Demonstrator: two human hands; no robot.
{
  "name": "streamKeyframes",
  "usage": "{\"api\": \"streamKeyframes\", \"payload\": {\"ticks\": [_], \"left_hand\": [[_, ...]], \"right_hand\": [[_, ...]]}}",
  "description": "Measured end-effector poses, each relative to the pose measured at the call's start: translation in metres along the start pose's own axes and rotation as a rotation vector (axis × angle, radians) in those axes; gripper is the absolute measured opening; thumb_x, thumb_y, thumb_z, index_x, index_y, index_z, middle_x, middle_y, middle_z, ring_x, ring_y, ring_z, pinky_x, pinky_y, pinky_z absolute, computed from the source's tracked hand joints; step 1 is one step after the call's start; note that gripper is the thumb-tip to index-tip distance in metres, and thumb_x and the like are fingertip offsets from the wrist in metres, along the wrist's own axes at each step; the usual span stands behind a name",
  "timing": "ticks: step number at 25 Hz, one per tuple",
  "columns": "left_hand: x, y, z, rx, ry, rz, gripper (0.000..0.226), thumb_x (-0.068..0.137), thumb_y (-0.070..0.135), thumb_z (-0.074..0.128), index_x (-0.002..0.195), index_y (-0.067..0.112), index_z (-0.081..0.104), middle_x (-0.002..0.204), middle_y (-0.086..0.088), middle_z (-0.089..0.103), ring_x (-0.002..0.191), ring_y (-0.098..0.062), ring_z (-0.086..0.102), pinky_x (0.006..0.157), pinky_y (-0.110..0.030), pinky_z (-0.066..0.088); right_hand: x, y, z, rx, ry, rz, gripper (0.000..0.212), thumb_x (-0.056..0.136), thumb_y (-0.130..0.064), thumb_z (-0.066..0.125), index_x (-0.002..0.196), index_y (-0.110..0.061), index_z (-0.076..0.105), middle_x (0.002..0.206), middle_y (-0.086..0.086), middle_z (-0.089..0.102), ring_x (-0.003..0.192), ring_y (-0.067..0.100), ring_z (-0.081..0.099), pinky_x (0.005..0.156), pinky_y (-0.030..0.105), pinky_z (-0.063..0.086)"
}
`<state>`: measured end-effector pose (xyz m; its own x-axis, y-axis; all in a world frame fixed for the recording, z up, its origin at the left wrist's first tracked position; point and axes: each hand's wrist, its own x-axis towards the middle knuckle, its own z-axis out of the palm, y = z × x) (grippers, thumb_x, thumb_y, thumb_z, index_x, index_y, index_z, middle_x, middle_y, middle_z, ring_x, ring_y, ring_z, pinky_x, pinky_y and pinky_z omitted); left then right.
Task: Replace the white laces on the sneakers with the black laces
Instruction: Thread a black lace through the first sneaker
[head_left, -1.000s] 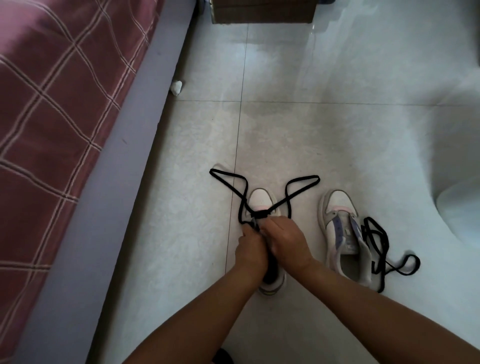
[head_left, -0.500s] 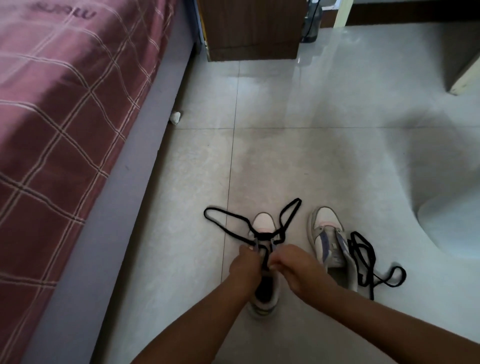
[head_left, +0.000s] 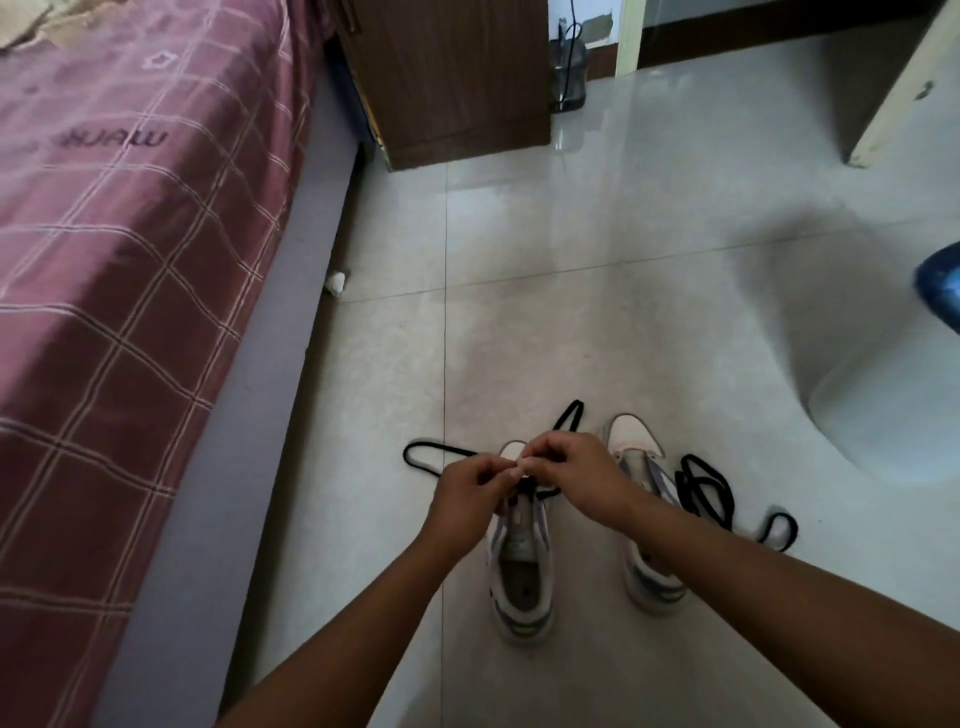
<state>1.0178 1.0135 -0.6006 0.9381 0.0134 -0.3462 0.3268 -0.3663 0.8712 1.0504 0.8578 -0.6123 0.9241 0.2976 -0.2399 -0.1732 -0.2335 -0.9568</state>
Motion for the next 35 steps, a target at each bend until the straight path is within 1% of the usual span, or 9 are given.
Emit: {"api": "streamKeyframes", "payload": {"ticks": [3, 5, 8, 12, 17, 23, 27, 32, 35], "left_hand": [[0.0, 0.0, 0.003, -0.134, 0.067, -0.094, 0.017, 0.088, 0.002, 0.061, 0.099, 0.01, 0.071, 0.087, -0.004, 0.072, 0.08, -0.017, 0.069, 0.077, -0.026, 0.057], [-0.001, -0.003, 0.007, -0.209, 0.081, -0.139, 0.023, 0.089, -0.004, 0.057, 0.107, 0.005, 0.067, 0.088, -0.004, 0.071, 0.078, -0.013, 0.07, 0.073, -0.021, 0.055], [-0.003, -0.005, 0.011, -0.26, 0.153, -0.172, 0.016, 0.09, 0.0, 0.057, 0.1, 0.006, 0.068, 0.083, -0.003, 0.072, 0.074, -0.015, 0.071, 0.068, -0.019, 0.055], [-0.01, -0.003, 0.012, -0.242, 0.16, -0.145, 0.01, 0.089, 0.008, 0.062, 0.086, 0.012, 0.071, 0.071, 0.0, 0.072, 0.067, -0.013, 0.07, 0.063, -0.018, 0.054], [-0.013, 0.0, 0.014, -0.19, 0.147, -0.133, 0.025, 0.092, 0.002, 0.055, 0.083, 0.021, 0.068, 0.075, 0.004, 0.071, 0.068, -0.007, 0.07, 0.062, -0.015, 0.053], [-0.014, 0.001, 0.015, -0.074, 0.157, -0.105, 0.022, 0.091, 0.007, 0.058, 0.08, 0.023, 0.068, 0.069, 0.005, 0.069, 0.055, 0.002, 0.063, 0.053, -0.011, 0.049], [-0.015, -0.002, 0.017, -0.015, 0.133, -0.111, 0.016, 0.092, 0.011, 0.058, 0.086, 0.018, 0.071, 0.072, 0.006, 0.069, 0.062, -0.004, 0.064, 0.056, -0.012, 0.05], [-0.026, -0.028, 0.024, 0.544, 0.188, 0.072, 0.021, 0.094, 0.031, 0.054, 0.108, 0.018, 0.061, 0.102, 0.004, 0.055, 0.089, -0.011, 0.057, 0.073, -0.024, 0.048], [-0.052, -0.053, 0.048, 1.044, -0.018, 0.291, 0.045, 0.091, 0.047, 0.041, 0.121, 0.018, 0.056, 0.126, -0.011, 0.054, 0.116, -0.035, 0.052, 0.091, -0.043, 0.047]], "right_hand": [[0.0, 0.004, 0.004, 0.254, 0.068, 0.178, 0.024, 0.078, -0.001, 0.071, 0.101, -0.006, 0.064, 0.082, 0.009, 0.068, 0.072, 0.016, 0.065, 0.074, 0.031, 0.054], [0.0, 0.009, 0.008, 0.364, 0.103, 0.235, 0.026, 0.078, 0.002, 0.071, 0.101, -0.006, 0.063, 0.083, 0.012, 0.067, 0.069, 0.017, 0.065, 0.07, 0.028, 0.055], [0.001, 0.014, 0.013, 0.459, 0.112, 0.263, 0.019, 0.077, 0.002, 0.072, 0.094, -0.006, 0.067, 0.078, 0.009, 0.069, 0.063, 0.01, 0.067, 0.06, 0.018, 0.053], [0.001, 0.014, 0.015, 0.588, 0.072, 0.299, 0.012, 0.077, -0.004, 0.072, 0.085, -0.013, 0.073, 0.08, 0.005, 0.073, 0.073, 0.015, 0.069, 0.064, 0.019, 0.053], [-0.001, 0.014, 0.021, 0.557, -0.009, 0.292, 0.011, 0.076, -0.003, 0.073, 0.077, -0.014, 0.074, 0.084, 0.011, 0.073, 0.086, 0.028, 0.069, 0.083, 0.038, 0.055], [-0.003, 0.012, 0.022, 0.515, 0.043, 0.239, 0.01, 0.077, -0.004, 0.073, 0.083, -0.011, 0.072, 0.074, 0.001, 0.071, 0.067, 0.009, 0.068, 0.061, 0.017, 0.053], [-0.006, 0.014, 0.023, 0.493, 0.053, 0.256, 0.008, 0.08, -0.005, 0.071, 0.087, -0.008, 0.069, 0.08, 0.006, 0.07, 0.07, 0.011, 0.067, 0.064, 0.019, 0.052], [-0.007, 0.011, 0.023, 0.363, 0.104, 0.185, 0.005, 0.083, -0.008, 0.069, 0.086, -0.005, 0.066, 0.079, 0.003, 0.067, 0.068, 0.005, 0.062, 0.06, 0.008, 0.047], [-0.006, 0.005, 0.021, 0.342, 0.085, 0.119, 0.002, 0.088, -0.006, 0.063, 0.087, -0.007, 0.064, 0.075, 0.009, 0.068, 0.066, 0.011, 0.064, 0.065, 0.013, 0.051]]}}
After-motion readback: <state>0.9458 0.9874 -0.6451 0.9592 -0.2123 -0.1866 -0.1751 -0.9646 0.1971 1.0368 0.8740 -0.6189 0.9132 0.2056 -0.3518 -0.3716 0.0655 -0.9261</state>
